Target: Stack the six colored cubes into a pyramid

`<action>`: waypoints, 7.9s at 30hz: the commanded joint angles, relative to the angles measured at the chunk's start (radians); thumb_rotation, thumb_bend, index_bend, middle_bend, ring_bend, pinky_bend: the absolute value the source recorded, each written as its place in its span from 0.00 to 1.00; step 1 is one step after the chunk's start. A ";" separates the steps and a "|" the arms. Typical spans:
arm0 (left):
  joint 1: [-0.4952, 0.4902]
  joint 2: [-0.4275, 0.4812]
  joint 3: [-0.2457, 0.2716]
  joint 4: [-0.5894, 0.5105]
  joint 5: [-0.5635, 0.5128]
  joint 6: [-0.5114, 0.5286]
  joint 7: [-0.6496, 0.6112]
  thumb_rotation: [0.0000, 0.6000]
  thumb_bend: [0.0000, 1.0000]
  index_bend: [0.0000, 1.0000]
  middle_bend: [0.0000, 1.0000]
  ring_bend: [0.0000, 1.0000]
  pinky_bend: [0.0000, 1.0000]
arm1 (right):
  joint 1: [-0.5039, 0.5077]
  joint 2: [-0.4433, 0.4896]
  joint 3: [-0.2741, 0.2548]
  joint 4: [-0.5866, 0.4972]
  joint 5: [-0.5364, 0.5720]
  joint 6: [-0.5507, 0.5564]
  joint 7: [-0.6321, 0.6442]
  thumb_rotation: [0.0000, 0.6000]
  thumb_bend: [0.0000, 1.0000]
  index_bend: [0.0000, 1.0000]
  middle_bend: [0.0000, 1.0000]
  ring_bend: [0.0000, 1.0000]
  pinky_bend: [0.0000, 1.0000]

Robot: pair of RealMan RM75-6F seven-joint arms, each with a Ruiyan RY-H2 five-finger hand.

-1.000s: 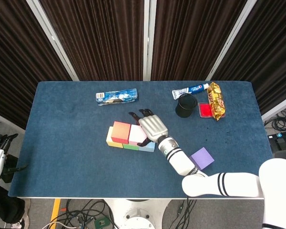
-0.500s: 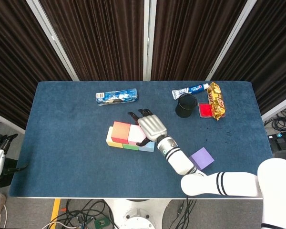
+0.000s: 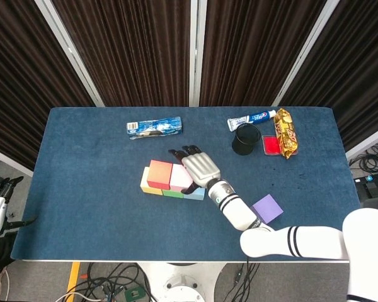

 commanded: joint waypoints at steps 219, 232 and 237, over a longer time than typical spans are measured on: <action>0.149 -0.001 0.018 -0.025 0.061 0.201 -0.044 1.00 0.00 0.12 0.11 0.00 0.14 | 0.346 -0.226 0.476 -0.089 0.682 0.776 -0.750 1.00 0.06 0.00 0.75 0.19 0.00; 0.149 0.001 0.019 -0.024 0.059 0.197 -0.052 1.00 0.00 0.12 0.11 0.00 0.14 | 0.344 -0.238 0.492 -0.076 0.691 0.769 -0.763 1.00 0.06 0.00 0.75 0.19 0.00; 0.150 0.001 0.019 -0.023 0.056 0.195 -0.056 1.00 0.00 0.12 0.11 0.00 0.14 | 0.343 -0.239 0.499 -0.068 0.694 0.760 -0.765 1.00 0.06 0.00 0.75 0.19 0.00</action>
